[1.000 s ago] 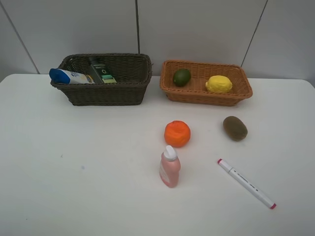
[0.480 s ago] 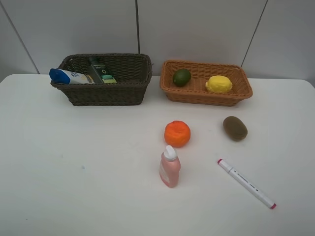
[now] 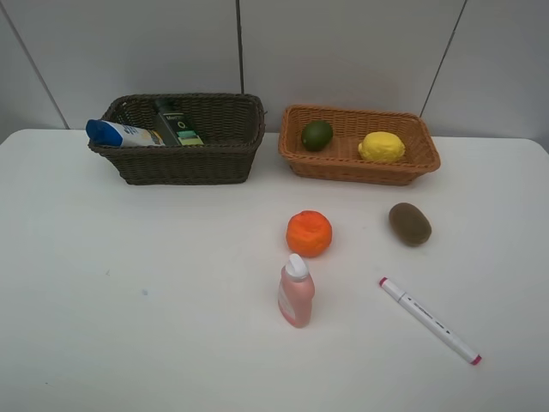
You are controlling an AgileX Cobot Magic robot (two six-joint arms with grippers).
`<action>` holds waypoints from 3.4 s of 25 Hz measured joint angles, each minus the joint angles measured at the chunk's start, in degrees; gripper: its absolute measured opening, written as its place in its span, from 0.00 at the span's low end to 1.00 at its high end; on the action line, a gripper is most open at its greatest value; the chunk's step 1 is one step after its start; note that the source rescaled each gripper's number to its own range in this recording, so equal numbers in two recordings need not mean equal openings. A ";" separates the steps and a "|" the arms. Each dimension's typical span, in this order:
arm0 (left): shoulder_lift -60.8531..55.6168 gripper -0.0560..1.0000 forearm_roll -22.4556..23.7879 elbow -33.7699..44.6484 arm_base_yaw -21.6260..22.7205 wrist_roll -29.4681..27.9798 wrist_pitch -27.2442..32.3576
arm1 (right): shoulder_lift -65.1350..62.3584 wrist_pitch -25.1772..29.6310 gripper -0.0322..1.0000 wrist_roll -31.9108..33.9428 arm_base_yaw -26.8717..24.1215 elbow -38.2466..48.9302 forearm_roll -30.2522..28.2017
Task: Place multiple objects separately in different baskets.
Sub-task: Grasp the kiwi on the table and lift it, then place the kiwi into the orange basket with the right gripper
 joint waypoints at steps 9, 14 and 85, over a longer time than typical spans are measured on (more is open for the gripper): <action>0.00 1.00 0.00 0.00 0.00 0.00 -0.05 | 19.27 -5.16 0.98 0.08 0.83 -2.37 -3.10; 0.00 1.00 -0.04 0.00 0.00 0.00 -0.05 | 41.67 -11.46 0.98 1.13 1.26 -7.09 -3.20; 0.00 1.00 -0.04 0.00 0.00 0.00 -0.05 | 110.96 -7.79 0.57 -10.78 12.12 -44.91 2.32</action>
